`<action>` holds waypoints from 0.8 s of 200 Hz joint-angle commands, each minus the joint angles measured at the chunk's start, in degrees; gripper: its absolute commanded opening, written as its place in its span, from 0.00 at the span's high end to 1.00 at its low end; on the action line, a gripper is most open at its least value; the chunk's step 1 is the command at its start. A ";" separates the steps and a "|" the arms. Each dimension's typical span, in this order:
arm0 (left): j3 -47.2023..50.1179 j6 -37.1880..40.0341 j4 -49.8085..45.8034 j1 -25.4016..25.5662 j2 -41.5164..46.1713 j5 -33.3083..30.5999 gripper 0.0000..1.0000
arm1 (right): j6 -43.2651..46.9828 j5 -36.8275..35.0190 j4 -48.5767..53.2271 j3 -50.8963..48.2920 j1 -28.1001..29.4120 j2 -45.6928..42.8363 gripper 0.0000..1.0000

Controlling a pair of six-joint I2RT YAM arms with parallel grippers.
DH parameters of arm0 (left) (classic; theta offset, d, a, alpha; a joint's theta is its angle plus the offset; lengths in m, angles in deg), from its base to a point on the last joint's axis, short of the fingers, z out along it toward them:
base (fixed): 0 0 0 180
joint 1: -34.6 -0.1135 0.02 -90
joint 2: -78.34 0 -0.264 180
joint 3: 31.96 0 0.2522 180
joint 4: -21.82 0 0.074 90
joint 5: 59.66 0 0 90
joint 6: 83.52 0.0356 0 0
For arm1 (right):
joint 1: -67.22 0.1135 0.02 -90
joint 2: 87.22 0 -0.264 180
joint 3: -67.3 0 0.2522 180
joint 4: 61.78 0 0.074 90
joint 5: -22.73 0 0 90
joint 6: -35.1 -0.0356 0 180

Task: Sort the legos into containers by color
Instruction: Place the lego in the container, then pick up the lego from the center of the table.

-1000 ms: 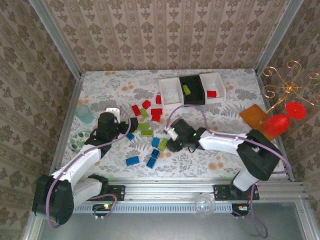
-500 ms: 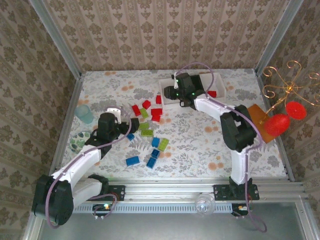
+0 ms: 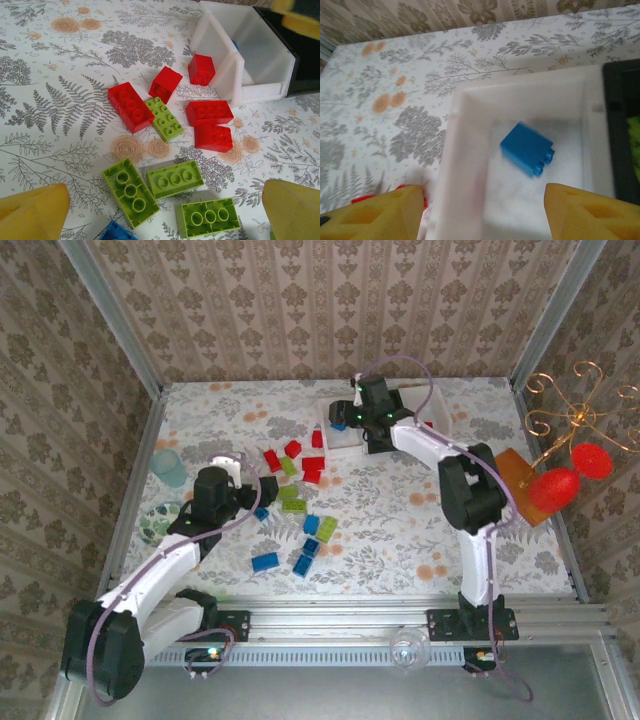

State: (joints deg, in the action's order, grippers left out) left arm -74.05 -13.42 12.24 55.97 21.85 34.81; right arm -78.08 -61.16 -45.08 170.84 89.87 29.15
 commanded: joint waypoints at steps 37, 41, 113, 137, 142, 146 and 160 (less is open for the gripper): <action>2.28 -0.22 -2.22 -1.39 1.92 0.20 0.00 | 11.25 -2.06 0.05 -26.53 12.22 -23.67 0.29; 2.32 -0.26 -2.25 -1.48 1.81 0.21 0.00 | 12.39 -3.16 0.54 -27.45 13.57 -24.14 0.29; 4.37 -1.47 -4.41 -5.72 1.65 2.12 0.00 | 17.77 -4.83 6.58 -24.08 23.06 -14.56 0.26; 4.52 -1.36 -5.20 -5.97 3.17 0.95 0.00 | 20.13 -2.73 10.35 -22.46 23.90 -11.90 0.25; 4.54 -1.37 -5.24 -5.98 3.28 0.76 0.00 | 20.98 -2.30 10.98 -22.31 23.99 -11.55 0.25; 4.60 -1.30 -5.19 -5.98 3.38 0.57 0.00 | 21.64 -1.76 11.44 -22.17 24.04 -11.34 0.25; 4.67 -1.45 -4.45 -6.07 3.11 0.36 0.00 | 23.89 0.74 13.63 -20.89 24.26 -10.06 0.24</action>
State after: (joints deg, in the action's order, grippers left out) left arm -69.79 -13.57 7.96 50.44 24.15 35.29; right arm -59.41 -64.51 -37.67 147.12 113.41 17.18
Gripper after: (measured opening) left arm 0.998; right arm 0.752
